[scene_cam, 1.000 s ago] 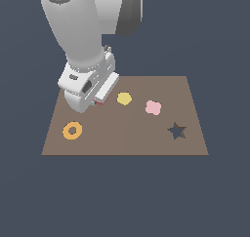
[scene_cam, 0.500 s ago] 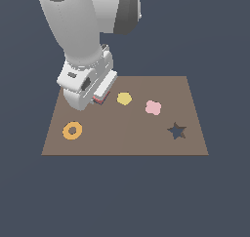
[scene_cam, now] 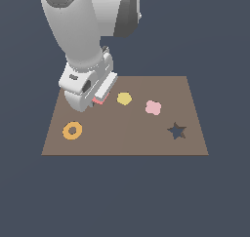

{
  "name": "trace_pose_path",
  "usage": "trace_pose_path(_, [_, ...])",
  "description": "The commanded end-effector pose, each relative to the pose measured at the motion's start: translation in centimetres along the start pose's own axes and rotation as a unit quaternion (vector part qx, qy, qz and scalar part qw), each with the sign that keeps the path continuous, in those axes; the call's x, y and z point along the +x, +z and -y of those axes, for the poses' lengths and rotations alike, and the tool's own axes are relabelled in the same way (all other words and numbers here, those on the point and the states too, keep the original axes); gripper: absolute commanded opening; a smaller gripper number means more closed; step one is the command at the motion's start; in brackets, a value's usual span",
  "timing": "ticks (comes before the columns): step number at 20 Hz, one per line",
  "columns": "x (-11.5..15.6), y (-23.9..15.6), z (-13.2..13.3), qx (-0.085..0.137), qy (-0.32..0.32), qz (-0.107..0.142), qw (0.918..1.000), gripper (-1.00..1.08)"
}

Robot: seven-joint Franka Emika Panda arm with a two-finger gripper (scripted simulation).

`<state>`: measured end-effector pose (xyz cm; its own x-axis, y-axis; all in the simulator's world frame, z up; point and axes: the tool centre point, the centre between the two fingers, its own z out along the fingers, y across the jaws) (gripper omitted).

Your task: Insert a designated object into the corresponding slot on a board.

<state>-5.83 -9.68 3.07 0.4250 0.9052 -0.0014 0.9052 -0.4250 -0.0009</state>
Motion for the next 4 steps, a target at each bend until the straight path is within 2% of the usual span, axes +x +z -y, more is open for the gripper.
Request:
trace_pose_path(1, [0.0,0.0,-0.01,0.0,0.0,0.0,1.0,1.0])
trace_pose_path(4, [0.0,0.0,-0.01,0.0,0.0,0.0,1.0,1.0])
